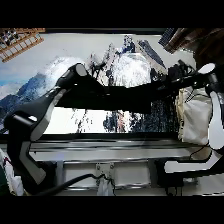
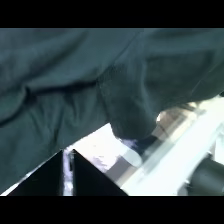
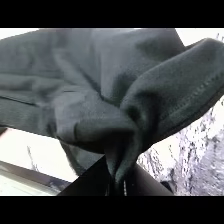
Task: Fold the clothes and pants, and hang the long-sleeved shirts on hangers.
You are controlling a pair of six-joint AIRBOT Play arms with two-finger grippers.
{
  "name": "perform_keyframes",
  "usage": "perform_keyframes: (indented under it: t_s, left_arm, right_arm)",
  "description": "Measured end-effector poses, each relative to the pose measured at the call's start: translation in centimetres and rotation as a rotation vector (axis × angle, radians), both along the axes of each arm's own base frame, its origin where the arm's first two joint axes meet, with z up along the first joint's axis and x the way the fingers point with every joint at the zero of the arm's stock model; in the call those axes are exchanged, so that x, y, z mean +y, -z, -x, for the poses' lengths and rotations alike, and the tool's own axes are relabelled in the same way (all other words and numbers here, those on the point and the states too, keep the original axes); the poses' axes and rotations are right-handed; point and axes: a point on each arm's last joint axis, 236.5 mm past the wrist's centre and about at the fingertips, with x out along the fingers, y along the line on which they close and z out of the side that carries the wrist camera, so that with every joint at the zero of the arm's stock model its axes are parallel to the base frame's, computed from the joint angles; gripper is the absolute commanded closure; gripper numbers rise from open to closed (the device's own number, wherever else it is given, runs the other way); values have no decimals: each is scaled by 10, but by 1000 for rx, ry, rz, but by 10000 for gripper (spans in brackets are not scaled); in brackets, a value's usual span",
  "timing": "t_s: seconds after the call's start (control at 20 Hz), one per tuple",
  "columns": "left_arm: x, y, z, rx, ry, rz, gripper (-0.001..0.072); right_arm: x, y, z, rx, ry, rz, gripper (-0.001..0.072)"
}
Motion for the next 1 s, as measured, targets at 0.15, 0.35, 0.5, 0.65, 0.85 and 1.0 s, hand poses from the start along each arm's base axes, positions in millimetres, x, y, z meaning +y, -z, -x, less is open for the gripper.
perform_keyframes:
  t_s: [0.15, 0.35, 0.5, 0.65, 0.85, 1.0]
  left_arm:
    - [-17, 16, 12, 82, 14, -5, 699]
    - [-43, 24, 23, 136, 21, 10, 700]
    - [-70, 28, 22, 135, 2, 28, 700]
    - [-95, 32, 17, 136, -38, 52, 700]
    - [-119, 35, 2, 159, -136, 109, 701]
    - [-126, 41, -4, 179, -185, 126, 702]
  right_arm:
    - [-6, -30, -14, -54, 10, 26, 679]
    - [-11, -62, -26, -107, 31, 43, 679]
    - [-11, -74, -26, -114, 30, 44, 679]
    - [-9, -79, -21, -100, 19, 40, 679]
    - [-6, -82, -11, -68, -5, 32, 679]
    - [-4, -86, -8, -65, -12, 29, 679]
